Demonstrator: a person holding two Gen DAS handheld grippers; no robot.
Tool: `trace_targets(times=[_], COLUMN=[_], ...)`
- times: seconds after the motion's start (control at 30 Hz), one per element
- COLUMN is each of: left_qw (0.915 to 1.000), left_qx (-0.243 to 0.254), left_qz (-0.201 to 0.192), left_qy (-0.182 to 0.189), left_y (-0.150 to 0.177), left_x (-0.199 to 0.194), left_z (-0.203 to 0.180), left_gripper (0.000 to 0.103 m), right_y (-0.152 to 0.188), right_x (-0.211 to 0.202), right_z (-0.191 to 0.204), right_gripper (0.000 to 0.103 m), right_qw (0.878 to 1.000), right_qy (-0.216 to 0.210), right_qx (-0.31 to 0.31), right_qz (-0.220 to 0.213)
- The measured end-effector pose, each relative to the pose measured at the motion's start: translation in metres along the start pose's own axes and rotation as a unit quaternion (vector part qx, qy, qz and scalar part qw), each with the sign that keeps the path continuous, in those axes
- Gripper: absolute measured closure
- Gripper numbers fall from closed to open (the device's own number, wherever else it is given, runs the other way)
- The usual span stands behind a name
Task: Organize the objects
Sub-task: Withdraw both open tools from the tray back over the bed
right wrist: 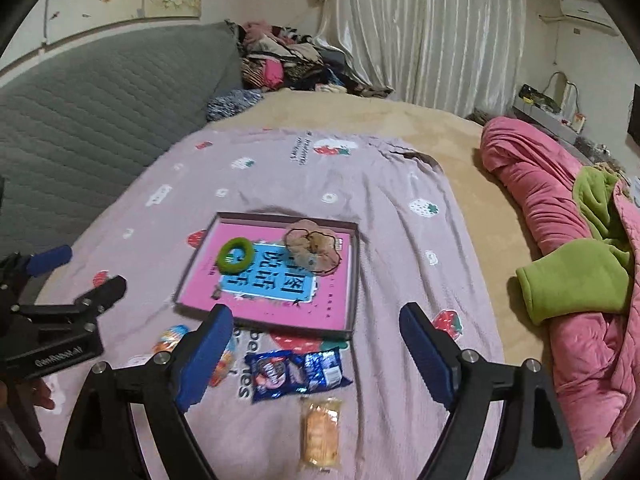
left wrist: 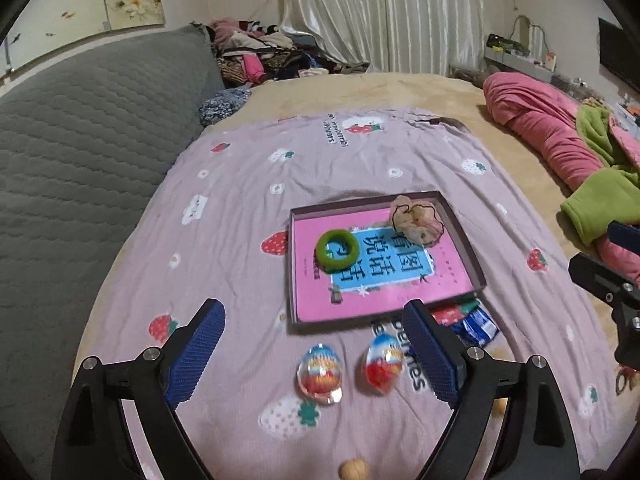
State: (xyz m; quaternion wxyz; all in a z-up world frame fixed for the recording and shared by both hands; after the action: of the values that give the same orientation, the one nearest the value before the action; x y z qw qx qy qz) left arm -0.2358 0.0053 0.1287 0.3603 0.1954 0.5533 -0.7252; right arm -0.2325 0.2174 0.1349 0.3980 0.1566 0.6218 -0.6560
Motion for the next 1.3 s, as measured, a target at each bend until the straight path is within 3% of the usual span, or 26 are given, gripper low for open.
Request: trace_targets(times=[0.43, 0.57, 1.03, 1.3], left_qw=[0.9995, 0.9988, 0.9966, 0.997], left_qx=[-0.03, -0.037, -0.06, -0.062], left_qz=[-0.008, -0.031, -0.056, -0.047], left_qy=[0.006, 0.011, -0.001, 0.004], left_y=[0.021, 0.019, 0.013, 0.038], left_x=[-0.06, -0.072, -0.046, -0.029], left_z=[0.009, 0.012, 0.018, 0.014], left_gripper=[0.012, 0.012, 0.012, 0.012], right_y=[0.023, 0.024, 0.017, 0.032], right_x=[-0.062, -0.07, -0.041, -0.018], right_z=[0.011, 0.013, 0.025, 0.021], right_gripper=[0.015, 0.012, 0.012, 0.012], right_qw=[1.0, 0.999, 0.998, 0.998], right_qy=[-0.004, 0.006, -0.02, -0.014], right_qx=[-0.02, -0.03, -0.059, -0.067], right_qz=[-0.009, -0.021, -0.025, -0.017])
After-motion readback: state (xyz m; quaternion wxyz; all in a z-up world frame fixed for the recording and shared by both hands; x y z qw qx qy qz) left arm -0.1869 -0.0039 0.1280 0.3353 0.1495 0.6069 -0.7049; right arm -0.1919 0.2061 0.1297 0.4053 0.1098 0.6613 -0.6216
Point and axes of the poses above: each gripper's, at about its wrist camera, not at the fingertips, and x roughly the way its jaws point, z to its left, y to its underside, the point moved 2 cm from there along x, roughly the way its jaws point, and after that the axes turned 15 degrees about -y, right-handed, at the moved point
